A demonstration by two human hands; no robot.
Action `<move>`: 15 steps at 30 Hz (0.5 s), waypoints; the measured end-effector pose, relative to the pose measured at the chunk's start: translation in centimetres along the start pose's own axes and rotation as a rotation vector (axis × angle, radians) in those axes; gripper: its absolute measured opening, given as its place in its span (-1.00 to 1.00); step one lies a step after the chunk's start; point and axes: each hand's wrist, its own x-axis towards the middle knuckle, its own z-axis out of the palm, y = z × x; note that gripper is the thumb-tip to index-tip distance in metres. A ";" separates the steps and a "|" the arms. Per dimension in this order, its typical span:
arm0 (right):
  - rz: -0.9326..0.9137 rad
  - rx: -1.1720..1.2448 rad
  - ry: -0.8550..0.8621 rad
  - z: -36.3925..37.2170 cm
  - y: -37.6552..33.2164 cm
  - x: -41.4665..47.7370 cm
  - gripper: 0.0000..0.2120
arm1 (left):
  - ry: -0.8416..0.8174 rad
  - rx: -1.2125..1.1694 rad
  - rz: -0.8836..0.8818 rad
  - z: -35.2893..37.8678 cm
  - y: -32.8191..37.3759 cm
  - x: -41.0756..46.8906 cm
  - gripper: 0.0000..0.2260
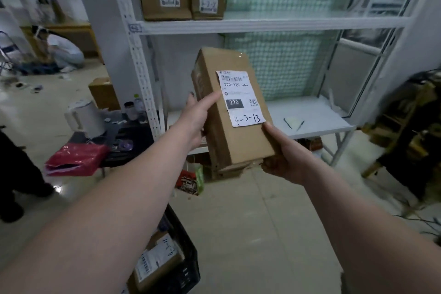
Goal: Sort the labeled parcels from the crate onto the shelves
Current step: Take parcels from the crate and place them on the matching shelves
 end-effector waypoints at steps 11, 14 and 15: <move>-0.137 -0.194 -0.109 -8.2 -7.8 0.1 -0.29 | -0.135 0.037 0.068 9.0 2.2 2.0 -0.36; -0.148 -0.267 -0.098 -8.8 -9.4 0.8 -0.09 | -0.139 0.065 0.085 10.5 2.8 2.6 -0.39; -0.142 -0.270 -0.084 -9.0 -9.8 1.0 -0.07 | -0.135 0.075 0.084 10.9 2.9 2.9 -0.39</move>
